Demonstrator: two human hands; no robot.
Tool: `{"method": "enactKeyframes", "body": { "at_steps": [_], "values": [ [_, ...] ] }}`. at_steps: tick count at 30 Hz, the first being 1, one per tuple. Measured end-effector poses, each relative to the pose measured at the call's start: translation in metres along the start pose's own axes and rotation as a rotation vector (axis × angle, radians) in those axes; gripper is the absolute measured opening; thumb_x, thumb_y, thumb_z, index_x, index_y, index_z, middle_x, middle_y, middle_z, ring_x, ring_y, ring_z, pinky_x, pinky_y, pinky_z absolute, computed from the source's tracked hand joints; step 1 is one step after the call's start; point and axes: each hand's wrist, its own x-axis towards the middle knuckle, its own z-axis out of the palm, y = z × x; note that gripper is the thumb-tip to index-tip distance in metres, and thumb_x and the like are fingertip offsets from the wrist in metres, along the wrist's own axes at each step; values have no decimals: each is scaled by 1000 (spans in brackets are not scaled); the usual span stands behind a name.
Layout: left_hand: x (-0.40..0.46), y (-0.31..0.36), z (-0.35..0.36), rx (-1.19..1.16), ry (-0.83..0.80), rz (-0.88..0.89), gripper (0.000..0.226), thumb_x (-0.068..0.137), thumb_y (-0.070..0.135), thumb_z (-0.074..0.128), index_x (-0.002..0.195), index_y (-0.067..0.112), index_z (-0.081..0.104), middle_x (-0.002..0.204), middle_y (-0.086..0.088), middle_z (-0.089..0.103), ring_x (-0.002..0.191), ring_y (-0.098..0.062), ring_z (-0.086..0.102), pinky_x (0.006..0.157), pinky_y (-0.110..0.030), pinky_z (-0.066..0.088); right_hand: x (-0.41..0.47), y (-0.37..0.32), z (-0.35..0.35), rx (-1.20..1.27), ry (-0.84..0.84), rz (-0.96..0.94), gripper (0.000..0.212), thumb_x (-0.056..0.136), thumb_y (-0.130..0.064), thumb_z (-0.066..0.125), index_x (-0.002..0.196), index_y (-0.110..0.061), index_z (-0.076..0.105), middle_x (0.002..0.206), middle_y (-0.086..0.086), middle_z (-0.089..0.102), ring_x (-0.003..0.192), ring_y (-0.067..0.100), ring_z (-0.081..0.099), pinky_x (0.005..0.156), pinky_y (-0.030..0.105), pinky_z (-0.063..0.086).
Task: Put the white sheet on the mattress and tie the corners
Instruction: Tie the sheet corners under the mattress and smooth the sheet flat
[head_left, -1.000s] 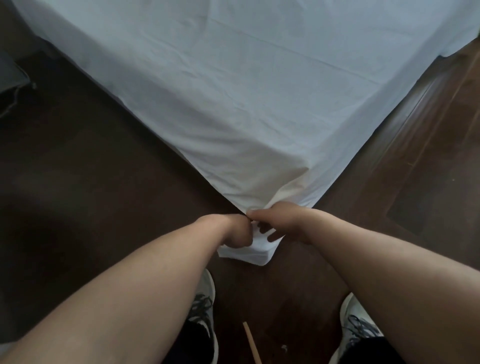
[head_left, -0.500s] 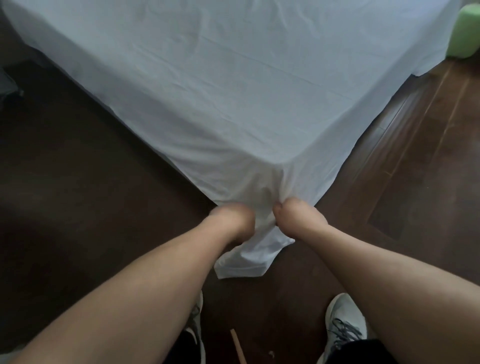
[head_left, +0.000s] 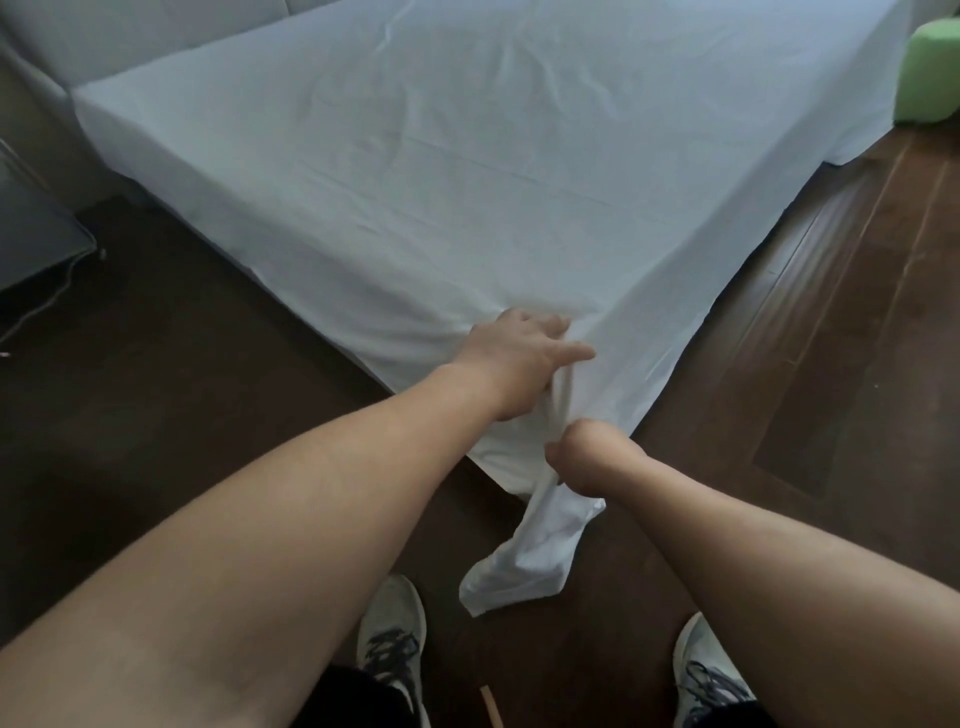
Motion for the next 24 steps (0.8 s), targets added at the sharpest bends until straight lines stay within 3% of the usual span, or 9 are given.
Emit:
{"method": "enactKeyframes", "body": {
  "at_steps": [5, 7, 10, 12, 16, 21, 24],
  "values": [
    [7, 3, 8, -20, 98, -1, 60, 99, 15, 53, 147, 49, 41, 150, 5, 43, 126, -31, 47, 99, -47, 50, -3, 0, -7, 98, -103, 6, 28, 107, -14, 42, 129, -4, 56, 78, 2, 30, 89, 22, 42, 53, 26, 30],
    [9, 3, 8, -14, 101, 8, 59, 98, 15, 54, 146, 49, 42, 147, 5, 44, 121, -31, 49, 98, -46, 51, -3, -3, -2, 121, -114, 10, 21, 106, -15, 47, 116, -3, 60, 77, 2, 32, 84, 22, 46, 60, 28, 37],
    [9, 6, 4, -10, 97, 10, 58, 99, 12, 50, 144, 48, 43, 146, 4, 44, 120, -31, 48, 98, -45, 51, 3, -8, 3, 178, -78, -9, 23, 99, -22, 54, 77, -14, 53, 76, 1, 46, 73, 20, 50, 75, 31, 43],
    [11, 7, 4, -9, 93, -1, 59, 99, 9, 48, 143, 49, 43, 147, 5, 42, 120, -30, 46, 98, -42, 50, 11, -13, 5, 232, -74, 8, 26, 96, -23, 57, 72, -18, 49, 75, 1, 50, 80, 23, 53, 75, 33, 44],
    [15, 5, 7, -11, 93, 7, 59, 100, 9, 46, 142, 50, 44, 147, 7, 41, 119, -30, 46, 97, -39, 50, 22, -24, 5, 346, -94, 30, 16, 95, -21, 59, 84, -10, 59, 74, 5, 62, 69, 21, 58, 64, 32, 47],
    [18, 2, 11, 3, 95, 35, 56, 100, 16, 48, 144, 51, 45, 152, 6, 41, 122, -30, 47, 104, -40, 46, 37, -33, 11, 834, -173, 163, 19, 101, -26, 56, 84, -16, 59, 94, 5, 64, 90, 23, 61, 94, 44, 54],
    [11, -4, 3, -93, 80, 67, 61, 95, 16, 51, 146, 48, 47, 157, 10, 41, 134, -24, 45, 110, -37, 42, 37, -39, 15, 1119, -247, 258, 24, 103, -34, 53, 114, -16, 64, 110, -2, 70, 106, 22, 63, 105, 46, 50]
  ]
}}
